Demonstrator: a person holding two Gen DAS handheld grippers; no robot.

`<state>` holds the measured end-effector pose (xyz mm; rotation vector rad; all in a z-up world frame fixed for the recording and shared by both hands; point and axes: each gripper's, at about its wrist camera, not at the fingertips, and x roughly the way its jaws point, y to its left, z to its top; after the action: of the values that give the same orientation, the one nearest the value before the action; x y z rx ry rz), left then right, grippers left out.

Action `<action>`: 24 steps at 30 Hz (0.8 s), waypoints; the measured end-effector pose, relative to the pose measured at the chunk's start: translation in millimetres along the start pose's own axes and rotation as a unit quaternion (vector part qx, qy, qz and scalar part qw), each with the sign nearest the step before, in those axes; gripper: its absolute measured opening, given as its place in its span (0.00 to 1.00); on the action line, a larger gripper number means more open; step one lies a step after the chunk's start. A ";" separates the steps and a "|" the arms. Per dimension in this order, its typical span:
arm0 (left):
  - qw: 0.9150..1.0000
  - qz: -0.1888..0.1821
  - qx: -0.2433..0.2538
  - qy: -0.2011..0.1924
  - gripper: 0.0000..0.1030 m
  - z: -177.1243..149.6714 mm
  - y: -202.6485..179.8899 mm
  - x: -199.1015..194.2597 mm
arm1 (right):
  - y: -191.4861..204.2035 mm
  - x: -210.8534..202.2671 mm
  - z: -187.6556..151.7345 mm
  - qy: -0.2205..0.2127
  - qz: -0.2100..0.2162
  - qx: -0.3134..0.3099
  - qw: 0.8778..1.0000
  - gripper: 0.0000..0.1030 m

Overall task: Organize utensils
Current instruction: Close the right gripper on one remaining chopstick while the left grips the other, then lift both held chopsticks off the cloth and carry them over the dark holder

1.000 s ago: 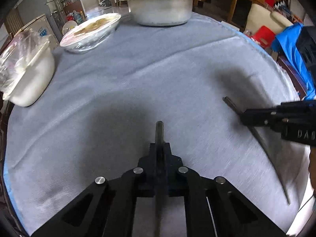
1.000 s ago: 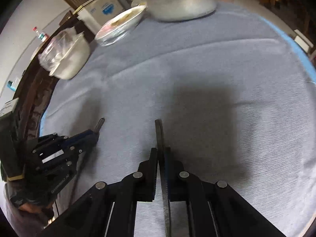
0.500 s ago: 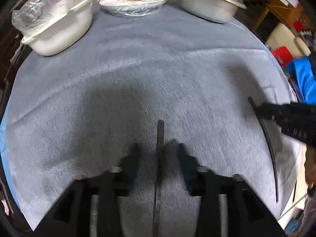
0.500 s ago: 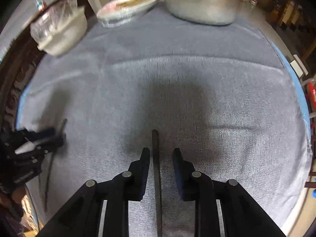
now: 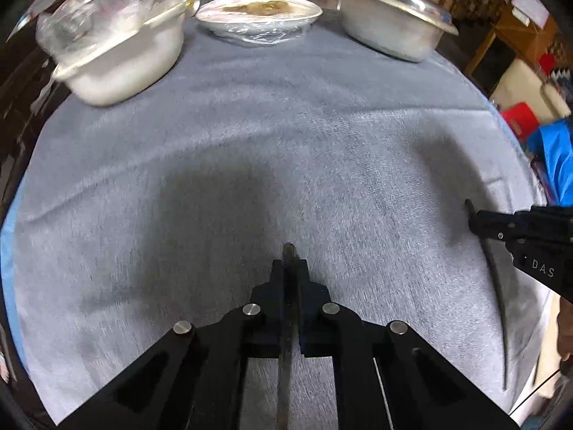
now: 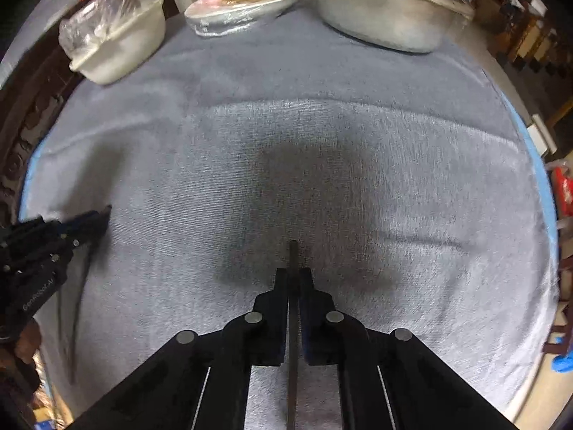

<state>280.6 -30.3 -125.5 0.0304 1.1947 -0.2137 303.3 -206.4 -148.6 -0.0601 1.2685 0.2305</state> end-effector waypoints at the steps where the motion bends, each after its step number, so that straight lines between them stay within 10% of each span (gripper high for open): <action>1: 1.000 0.001 -0.012 -0.002 0.05 -4.0 6.5 -3.4 | -4.1 -3.5 -4.1 -0.009 0.010 0.007 1.000 0.06; 12: 0.988 0.035 -0.073 -0.131 0.05 -54.2 38.9 -119.9 | -46.2 -76.5 -54.0 -0.134 0.035 0.094 0.986 0.06; 24: 0.947 0.064 -0.111 -0.295 0.05 -130.2 33.5 -241.7 | -62.3 -195.0 -141.1 -0.278 0.011 0.126 0.952 0.06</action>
<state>82.4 56.2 47.0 -0.1450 0.6096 0.0325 129.5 -318.4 -10.7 0.2270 0.7263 0.0904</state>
